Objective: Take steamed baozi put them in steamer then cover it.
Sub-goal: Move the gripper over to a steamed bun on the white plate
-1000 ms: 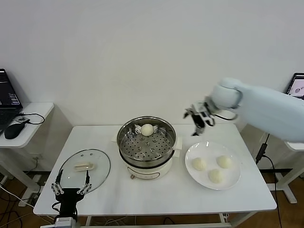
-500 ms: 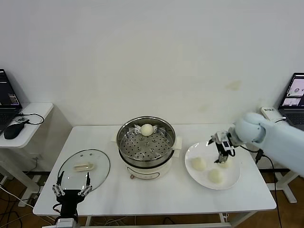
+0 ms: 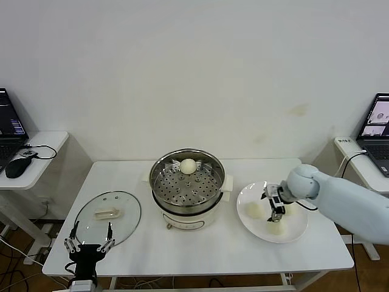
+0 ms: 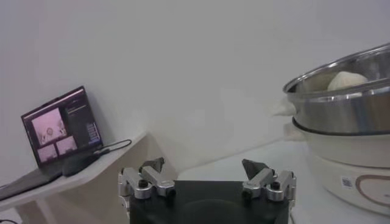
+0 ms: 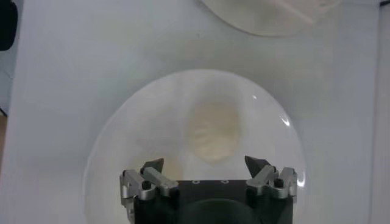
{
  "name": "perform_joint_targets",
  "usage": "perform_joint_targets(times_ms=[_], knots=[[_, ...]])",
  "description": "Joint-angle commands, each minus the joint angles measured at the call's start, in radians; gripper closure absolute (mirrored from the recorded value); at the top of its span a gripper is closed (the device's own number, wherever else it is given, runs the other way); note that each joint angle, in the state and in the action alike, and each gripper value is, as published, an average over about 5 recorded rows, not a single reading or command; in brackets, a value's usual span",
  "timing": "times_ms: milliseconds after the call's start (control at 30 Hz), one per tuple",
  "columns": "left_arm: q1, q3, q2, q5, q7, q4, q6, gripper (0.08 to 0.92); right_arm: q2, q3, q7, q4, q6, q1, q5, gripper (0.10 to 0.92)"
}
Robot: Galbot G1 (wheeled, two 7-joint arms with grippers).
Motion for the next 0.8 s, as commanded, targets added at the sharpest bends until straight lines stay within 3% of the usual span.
perform_joint_targets(times_ms=[33, 467, 800], knots=[[-0.001, -0.001, 0.000, 0.000, -0.001, 0.002, -0.001, 0.177, 0.082, 0.029, 0.011, -0.086, -0.004, -0.046, -0.024, 0.224], [-0.008, -0.003, -0.001, -0.001, -0.003, 0.014, -0.003, 0.177, 0.072, 0.044, -0.019, -0.089, -0.007, -0.030, -0.028, 0.388], [-0.009, -0.005, 0.000, -0.003, -0.003, 0.008, -0.004, 0.177, -0.035, -0.006, -0.075, 0.027, -0.028, 0.177, 0.127, 0.406]])
